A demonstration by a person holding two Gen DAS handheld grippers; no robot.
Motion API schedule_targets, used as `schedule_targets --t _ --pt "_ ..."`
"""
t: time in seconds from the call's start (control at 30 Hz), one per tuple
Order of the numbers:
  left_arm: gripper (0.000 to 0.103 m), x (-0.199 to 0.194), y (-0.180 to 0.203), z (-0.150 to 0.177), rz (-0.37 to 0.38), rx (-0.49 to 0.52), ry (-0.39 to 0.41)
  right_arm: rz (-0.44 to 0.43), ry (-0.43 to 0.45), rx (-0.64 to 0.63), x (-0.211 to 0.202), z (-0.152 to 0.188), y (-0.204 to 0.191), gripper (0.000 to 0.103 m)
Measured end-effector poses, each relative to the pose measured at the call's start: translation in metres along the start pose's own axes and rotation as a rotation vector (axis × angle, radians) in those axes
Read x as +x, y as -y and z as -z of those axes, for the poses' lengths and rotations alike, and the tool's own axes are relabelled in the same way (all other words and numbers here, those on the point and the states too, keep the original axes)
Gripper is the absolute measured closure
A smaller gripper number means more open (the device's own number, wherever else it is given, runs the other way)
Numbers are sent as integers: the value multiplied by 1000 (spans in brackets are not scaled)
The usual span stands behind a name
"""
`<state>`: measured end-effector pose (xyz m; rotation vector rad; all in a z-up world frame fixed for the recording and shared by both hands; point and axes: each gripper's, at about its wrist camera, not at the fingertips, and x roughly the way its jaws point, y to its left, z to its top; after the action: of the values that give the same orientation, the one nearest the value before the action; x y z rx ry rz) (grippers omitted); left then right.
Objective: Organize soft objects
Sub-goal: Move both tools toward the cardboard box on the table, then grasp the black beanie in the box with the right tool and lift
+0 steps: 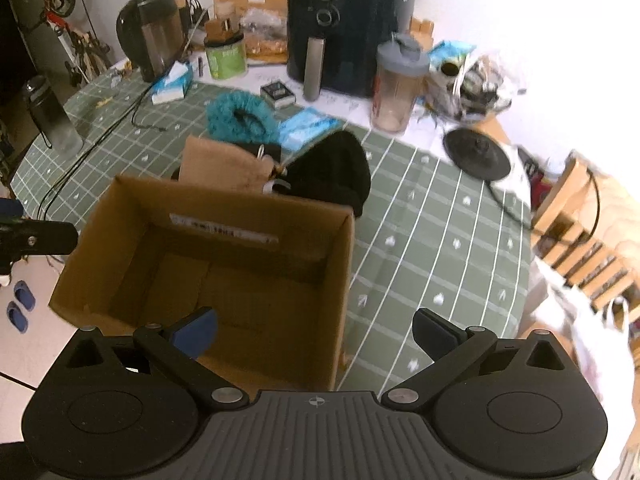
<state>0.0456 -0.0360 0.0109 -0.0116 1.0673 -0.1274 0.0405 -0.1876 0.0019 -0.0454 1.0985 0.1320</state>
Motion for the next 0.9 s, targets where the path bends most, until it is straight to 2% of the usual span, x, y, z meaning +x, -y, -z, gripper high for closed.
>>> schedule_targets --t 0.13,0.3,0.43,0.6,0.73,0.9 --pt "0 10 -2 -12 28 15 -8 1 28 -21 3 -8 1 0" --pt "0 15 -5 -21 93 18 9 -68 26 52 9 -18 11 0" --pt "0 18 -10 -23 110 22 24 -87 26 98 13 -21 20 0" --pt "0 21 -19 -28 95 33 61 -79 41 142 15 -24 37 0" --pt "0 22 -21 -27 90 53 119 -70 73 189 15 -24 53 0" --pt "0 31 -23 -28 114 74 92 -14 116 240 19 -25 75 0"
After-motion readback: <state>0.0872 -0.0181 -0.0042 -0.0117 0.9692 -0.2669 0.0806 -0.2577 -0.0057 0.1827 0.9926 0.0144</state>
